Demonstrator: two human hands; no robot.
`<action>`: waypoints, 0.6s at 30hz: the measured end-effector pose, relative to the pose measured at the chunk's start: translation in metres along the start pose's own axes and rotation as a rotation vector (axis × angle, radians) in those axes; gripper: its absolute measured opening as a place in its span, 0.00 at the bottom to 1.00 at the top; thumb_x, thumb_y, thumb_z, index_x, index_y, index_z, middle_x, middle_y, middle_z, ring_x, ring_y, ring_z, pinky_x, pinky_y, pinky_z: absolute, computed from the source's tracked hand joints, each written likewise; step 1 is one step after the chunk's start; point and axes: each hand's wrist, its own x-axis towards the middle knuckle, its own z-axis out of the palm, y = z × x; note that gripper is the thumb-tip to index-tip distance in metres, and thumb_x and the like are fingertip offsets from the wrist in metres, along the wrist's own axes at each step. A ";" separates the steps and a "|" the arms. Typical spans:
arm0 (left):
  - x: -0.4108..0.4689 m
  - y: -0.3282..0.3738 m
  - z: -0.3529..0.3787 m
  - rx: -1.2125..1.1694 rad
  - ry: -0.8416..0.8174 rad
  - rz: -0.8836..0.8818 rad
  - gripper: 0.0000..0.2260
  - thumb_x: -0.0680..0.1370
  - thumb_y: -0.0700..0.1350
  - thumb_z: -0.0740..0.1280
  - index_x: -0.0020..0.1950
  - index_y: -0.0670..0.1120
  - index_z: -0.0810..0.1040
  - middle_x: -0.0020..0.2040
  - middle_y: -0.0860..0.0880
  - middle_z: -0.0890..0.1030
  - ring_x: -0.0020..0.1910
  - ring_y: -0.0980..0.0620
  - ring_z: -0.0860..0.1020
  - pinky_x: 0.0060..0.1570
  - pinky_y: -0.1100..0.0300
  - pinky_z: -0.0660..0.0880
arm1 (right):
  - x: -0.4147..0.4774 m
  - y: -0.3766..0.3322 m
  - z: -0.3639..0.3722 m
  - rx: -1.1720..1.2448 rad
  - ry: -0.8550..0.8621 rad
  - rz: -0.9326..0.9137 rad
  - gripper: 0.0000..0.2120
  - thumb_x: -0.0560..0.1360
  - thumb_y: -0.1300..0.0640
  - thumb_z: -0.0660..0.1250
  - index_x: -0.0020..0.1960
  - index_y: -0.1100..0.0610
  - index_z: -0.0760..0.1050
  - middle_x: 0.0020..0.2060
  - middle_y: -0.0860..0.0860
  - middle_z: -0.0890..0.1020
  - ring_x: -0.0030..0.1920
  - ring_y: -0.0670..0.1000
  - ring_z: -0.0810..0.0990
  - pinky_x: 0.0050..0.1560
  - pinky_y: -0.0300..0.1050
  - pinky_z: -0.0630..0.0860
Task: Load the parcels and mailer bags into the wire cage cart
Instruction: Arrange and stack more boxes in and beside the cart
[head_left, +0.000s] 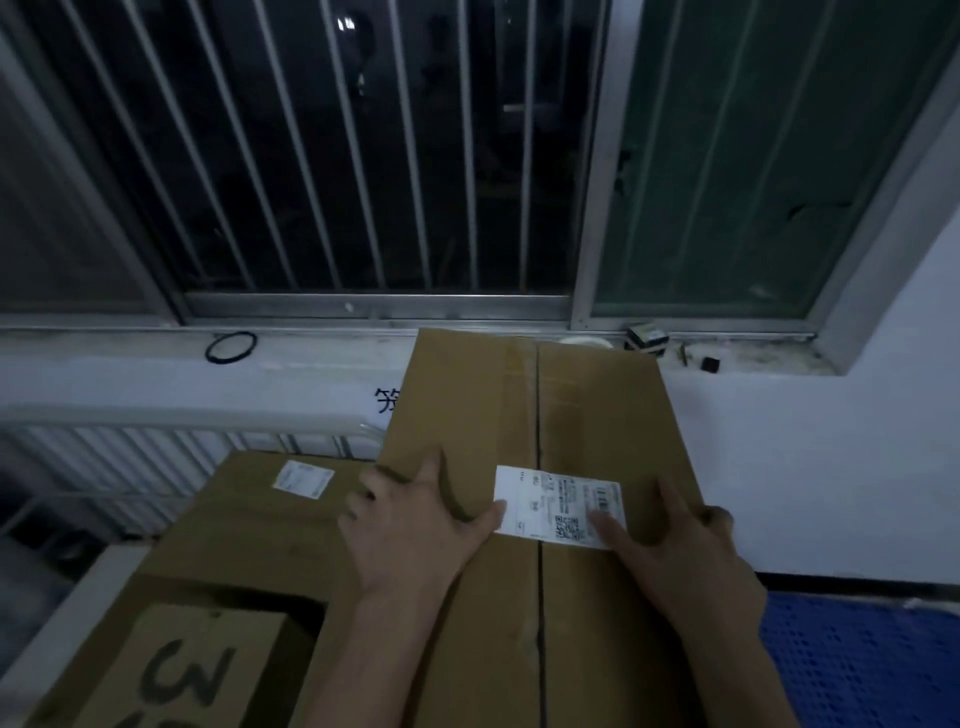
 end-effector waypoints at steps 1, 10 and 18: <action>-0.001 -0.010 -0.004 -0.008 0.003 0.004 0.46 0.64 0.82 0.53 0.77 0.61 0.57 0.61 0.40 0.69 0.58 0.39 0.73 0.54 0.50 0.69 | -0.009 -0.007 0.001 0.002 0.007 -0.004 0.52 0.63 0.16 0.52 0.80 0.40 0.50 0.74 0.55 0.60 0.65 0.60 0.75 0.55 0.56 0.76; -0.003 -0.109 -0.018 -0.050 0.028 0.031 0.48 0.64 0.82 0.52 0.80 0.61 0.53 0.70 0.41 0.61 0.61 0.37 0.71 0.57 0.48 0.70 | -0.079 -0.070 0.028 -0.005 0.088 -0.030 0.51 0.63 0.16 0.52 0.80 0.41 0.53 0.80 0.47 0.49 0.71 0.56 0.71 0.59 0.59 0.76; -0.007 -0.168 -0.021 -0.043 0.028 0.073 0.47 0.65 0.81 0.55 0.80 0.61 0.53 0.73 0.40 0.58 0.61 0.38 0.70 0.58 0.48 0.69 | -0.126 -0.103 0.053 -0.045 0.102 0.049 0.50 0.64 0.17 0.54 0.79 0.40 0.54 0.80 0.44 0.49 0.70 0.57 0.72 0.54 0.59 0.76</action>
